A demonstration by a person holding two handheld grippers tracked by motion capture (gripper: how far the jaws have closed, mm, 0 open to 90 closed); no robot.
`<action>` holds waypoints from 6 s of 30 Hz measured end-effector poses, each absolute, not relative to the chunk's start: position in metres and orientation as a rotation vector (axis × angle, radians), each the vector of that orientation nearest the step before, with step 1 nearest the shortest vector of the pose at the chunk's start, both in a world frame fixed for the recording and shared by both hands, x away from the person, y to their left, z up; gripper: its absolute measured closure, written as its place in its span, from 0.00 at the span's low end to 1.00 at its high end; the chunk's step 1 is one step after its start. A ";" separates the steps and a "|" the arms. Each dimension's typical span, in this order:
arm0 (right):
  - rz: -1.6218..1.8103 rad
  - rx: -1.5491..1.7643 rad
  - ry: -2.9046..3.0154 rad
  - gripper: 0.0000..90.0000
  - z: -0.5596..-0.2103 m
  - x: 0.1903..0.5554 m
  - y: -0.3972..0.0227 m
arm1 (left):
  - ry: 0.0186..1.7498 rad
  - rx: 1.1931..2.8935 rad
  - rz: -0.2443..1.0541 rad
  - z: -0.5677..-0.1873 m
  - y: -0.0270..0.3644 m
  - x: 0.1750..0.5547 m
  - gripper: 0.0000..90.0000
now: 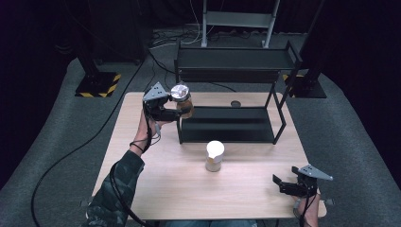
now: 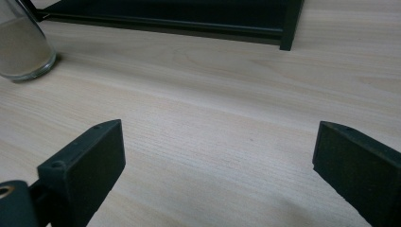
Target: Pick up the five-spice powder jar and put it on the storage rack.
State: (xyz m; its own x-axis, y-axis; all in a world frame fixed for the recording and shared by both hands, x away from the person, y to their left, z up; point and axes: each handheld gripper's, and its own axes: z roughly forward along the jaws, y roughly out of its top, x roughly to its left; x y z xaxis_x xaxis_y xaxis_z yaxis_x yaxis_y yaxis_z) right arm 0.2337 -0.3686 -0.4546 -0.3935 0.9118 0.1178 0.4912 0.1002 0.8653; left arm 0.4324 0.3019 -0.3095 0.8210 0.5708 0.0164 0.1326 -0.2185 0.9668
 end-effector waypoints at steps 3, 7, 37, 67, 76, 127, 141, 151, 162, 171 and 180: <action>1.232 1.370 1.935 0.03 -0.454 0.234 -0.369 | 0.533 1.777 0.446 -0.302 0.301 0.433 0.33; 1.232 1.370 1.935 0.03 -0.454 0.234 -0.369 | 0.520 1.783 0.455 -0.294 0.300 0.433 0.33; 1.230 1.374 1.944 0.03 -0.454 0.236 -0.369 | 0.449 1.768 0.448 -0.242 0.299 0.435 0.33; 1.221 1.368 1.945 0.03 -0.453 0.236 -0.368 | 0.436 1.732 0.510 -0.186 0.290 0.443 0.33; 1.230 1.368 1.946 0.03 -0.454 0.236 -0.369 | 0.453 1.735 0.538 -0.167 0.281 0.448 0.33; 1.240 1.351 1.952 0.03 -0.455 0.235 -0.370 | 0.697 1.865 0.525 -0.144 0.224 0.510 0.33; 1.226 1.347 1.955 0.03 -0.454 0.235 -0.368 | 0.773 1.898 0.535 -0.145 0.210 0.518 0.33; 1.229 1.347 1.954 0.03 -0.454 0.235 -0.369 | 0.803 1.857 0.512 -0.151 0.214 0.520 0.33; 1.228 1.348 1.956 0.03 -0.454 0.236 -0.369 | 0.775 1.861 0.532 -0.153 0.214 0.519 0.33; 1.228 1.348 1.960 0.03 -0.454 0.236 -0.369 | 0.725 1.839 0.536 -0.150 0.228 0.510 0.08; 1.222 1.350 1.963 0.02 -0.453 0.237 -0.368 | 0.664 1.814 0.542 -0.149 0.250 0.486 0.00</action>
State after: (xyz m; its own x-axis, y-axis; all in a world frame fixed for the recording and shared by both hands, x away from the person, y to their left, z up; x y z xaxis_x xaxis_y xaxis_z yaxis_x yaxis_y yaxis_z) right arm 0.2365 -0.3682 -0.4531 -0.4123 0.9046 0.1080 0.4960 0.1235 0.8595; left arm 0.4858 0.2501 -0.1486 0.7406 0.6703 0.0473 0.1803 -0.2661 0.9469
